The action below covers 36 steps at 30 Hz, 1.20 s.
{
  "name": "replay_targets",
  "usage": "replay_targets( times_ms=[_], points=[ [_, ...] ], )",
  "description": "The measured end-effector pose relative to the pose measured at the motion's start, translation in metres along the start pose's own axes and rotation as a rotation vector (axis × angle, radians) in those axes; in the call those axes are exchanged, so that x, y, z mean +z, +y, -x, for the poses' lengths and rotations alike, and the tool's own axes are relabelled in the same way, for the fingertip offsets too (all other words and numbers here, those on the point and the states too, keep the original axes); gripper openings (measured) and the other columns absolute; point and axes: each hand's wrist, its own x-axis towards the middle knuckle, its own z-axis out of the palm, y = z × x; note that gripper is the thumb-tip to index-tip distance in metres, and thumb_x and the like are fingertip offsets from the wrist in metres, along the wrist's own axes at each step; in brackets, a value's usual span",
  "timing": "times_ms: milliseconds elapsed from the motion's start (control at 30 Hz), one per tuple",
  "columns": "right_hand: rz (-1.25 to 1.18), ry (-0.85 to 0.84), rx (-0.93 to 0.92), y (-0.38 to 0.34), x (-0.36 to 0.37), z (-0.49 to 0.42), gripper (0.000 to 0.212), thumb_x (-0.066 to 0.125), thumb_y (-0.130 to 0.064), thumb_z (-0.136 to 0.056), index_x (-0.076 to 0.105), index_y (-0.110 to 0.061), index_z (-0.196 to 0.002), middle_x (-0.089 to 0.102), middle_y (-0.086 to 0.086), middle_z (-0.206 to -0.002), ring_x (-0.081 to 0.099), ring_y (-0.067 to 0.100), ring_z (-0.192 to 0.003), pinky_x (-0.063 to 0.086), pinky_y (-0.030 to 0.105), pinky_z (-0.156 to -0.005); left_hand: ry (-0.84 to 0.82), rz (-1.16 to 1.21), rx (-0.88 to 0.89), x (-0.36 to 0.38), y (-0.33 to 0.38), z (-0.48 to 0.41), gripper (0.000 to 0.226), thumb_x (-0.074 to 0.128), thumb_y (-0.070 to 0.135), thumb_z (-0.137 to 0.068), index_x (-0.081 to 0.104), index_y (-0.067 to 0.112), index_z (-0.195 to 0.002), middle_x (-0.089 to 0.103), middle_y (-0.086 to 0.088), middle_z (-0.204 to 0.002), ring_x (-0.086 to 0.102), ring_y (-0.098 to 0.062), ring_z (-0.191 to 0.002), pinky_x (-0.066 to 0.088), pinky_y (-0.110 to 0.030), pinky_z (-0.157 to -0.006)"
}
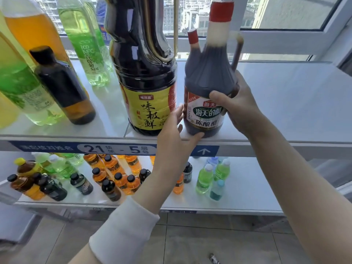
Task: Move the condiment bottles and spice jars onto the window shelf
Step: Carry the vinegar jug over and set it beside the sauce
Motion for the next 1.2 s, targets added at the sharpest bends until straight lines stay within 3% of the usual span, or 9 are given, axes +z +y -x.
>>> replay_targets(
  times_ms=[133,267,433,600,767,967,1200],
  points=[
    [0.039,-0.019,0.021,0.002,0.002,0.009,0.081,0.066,-0.047,-0.064,0.032,-0.025,-0.134,0.054,-0.006,-0.121,0.055,0.004,-0.111,0.051,0.020,-0.084,0.039,-0.064,0.031,0.000,-0.007,0.014,0.062,0.069,0.009,-0.081,0.040,0.016,-0.136,0.049,0.001,-0.135,0.049,-0.005,-0.118,0.041,-0.008,-0.095],
    [0.124,0.076,0.048,0.013,-0.004,0.029,0.082,0.056,-0.063,-0.065,0.033,-0.031,-0.137,0.043,-0.001,-0.142,0.043,0.015,-0.130,0.041,0.043,-0.105,0.023,-0.046,-0.003,-0.003,-0.008,0.014,0.057,0.067,0.012,-0.083,0.043,0.019,-0.134,0.051,0.000,-0.133,0.049,-0.001,-0.109,0.037,0.002,-0.086],
    [0.041,0.158,0.057,0.021,-0.004,0.035,0.054,0.063,-0.042,-0.074,0.045,-0.030,-0.123,0.053,-0.008,-0.117,0.052,0.022,-0.121,0.047,0.045,-0.099,-0.004,-0.036,0.043,-0.005,-0.006,0.012,0.051,0.065,0.011,-0.085,0.046,0.015,-0.132,0.053,0.005,-0.126,0.051,-0.002,-0.110,0.039,0.000,-0.087],
    [0.025,0.147,0.047,0.023,-0.001,0.030,0.061,0.068,-0.040,-0.076,0.046,-0.022,-0.130,0.051,-0.004,-0.119,0.053,0.025,-0.120,0.050,0.042,-0.094,0.030,-0.075,0.094,-0.007,-0.010,0.014,0.049,0.065,0.008,-0.084,0.049,0.011,-0.131,0.053,-0.001,-0.126,0.051,-0.002,-0.108,0.041,-0.003,-0.090],
    [0.015,0.147,0.038,0.025,0.001,0.026,0.051,0.064,-0.035,-0.078,0.047,-0.024,-0.126,0.053,-0.008,-0.115,0.054,0.025,-0.119,0.051,0.041,-0.093,0.044,-0.099,0.102,-0.009,-0.014,0.015,0.050,0.066,0.009,-0.084,0.049,0.012,-0.131,0.053,-0.002,-0.125,0.050,0.001,-0.101,0.039,0.001,-0.085],
    [0.015,0.151,0.037,0.022,0.004,0.026,0.044,0.058,-0.021,-0.089,0.045,-0.020,-0.130,0.051,-0.013,-0.110,0.055,0.018,-0.113,0.054,0.024,-0.081,0.060,-0.104,0.120,-0.008,-0.014,0.014,0.050,0.066,0.007,-0.083,0.050,0.009,-0.130,0.053,-0.004,-0.125,0.050,-0.002,-0.102,0.038,0.002,-0.085],
    [0.014,0.179,0.030,0.023,0.010,0.027,0.042,0.063,-0.032,-0.083,0.046,-0.029,-0.122,0.053,-0.009,-0.115,0.054,0.024,-0.119,0.050,0.042,-0.094,0.089,-0.114,0.146,-0.007,-0.016,0.012,0.050,0.067,0.006,-0.082,0.050,0.006,-0.129,0.053,-0.008,-0.123,0.054,-0.010,-0.108,0.042,-0.006,-0.091]
  ],
)
